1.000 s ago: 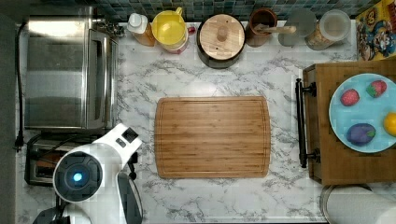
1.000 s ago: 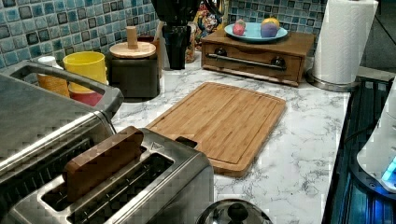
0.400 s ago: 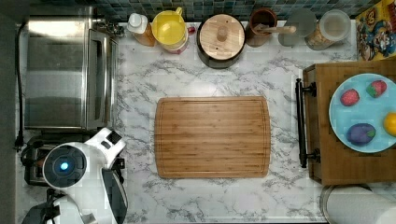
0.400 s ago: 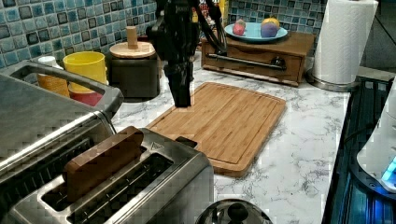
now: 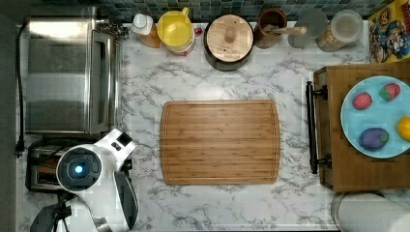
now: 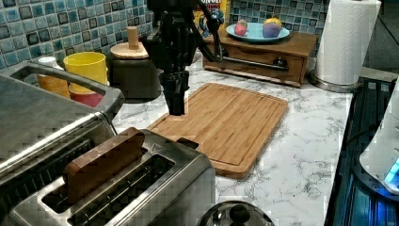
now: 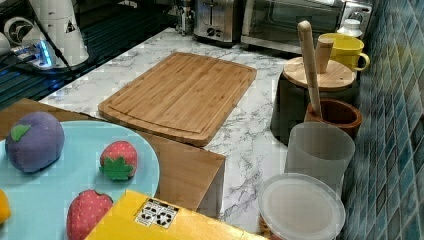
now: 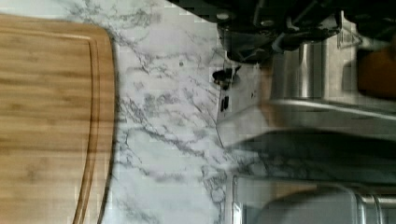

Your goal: Turn on the toaster.

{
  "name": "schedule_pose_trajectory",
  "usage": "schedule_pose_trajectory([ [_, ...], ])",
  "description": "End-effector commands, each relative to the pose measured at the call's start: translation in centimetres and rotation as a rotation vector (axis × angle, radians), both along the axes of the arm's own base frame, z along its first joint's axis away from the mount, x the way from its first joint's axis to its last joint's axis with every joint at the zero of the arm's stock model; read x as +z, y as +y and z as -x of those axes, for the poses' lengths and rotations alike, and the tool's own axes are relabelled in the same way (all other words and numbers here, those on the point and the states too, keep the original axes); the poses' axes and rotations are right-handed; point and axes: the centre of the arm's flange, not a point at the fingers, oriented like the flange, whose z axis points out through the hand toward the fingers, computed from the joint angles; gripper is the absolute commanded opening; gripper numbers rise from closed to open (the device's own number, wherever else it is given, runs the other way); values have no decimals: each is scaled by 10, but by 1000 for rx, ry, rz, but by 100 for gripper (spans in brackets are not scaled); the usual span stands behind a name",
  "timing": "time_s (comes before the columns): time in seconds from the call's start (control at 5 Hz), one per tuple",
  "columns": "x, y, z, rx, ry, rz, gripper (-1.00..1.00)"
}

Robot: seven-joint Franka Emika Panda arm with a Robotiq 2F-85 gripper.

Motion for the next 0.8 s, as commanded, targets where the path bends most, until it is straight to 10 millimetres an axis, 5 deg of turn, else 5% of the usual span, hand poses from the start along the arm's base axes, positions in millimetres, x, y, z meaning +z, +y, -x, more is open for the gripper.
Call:
schedule_pose_trajectory([
  [0.2,-26,31,32,82,64,-20,-100],
  [0.8,-42,29,13,15,69,-5,-100],
])
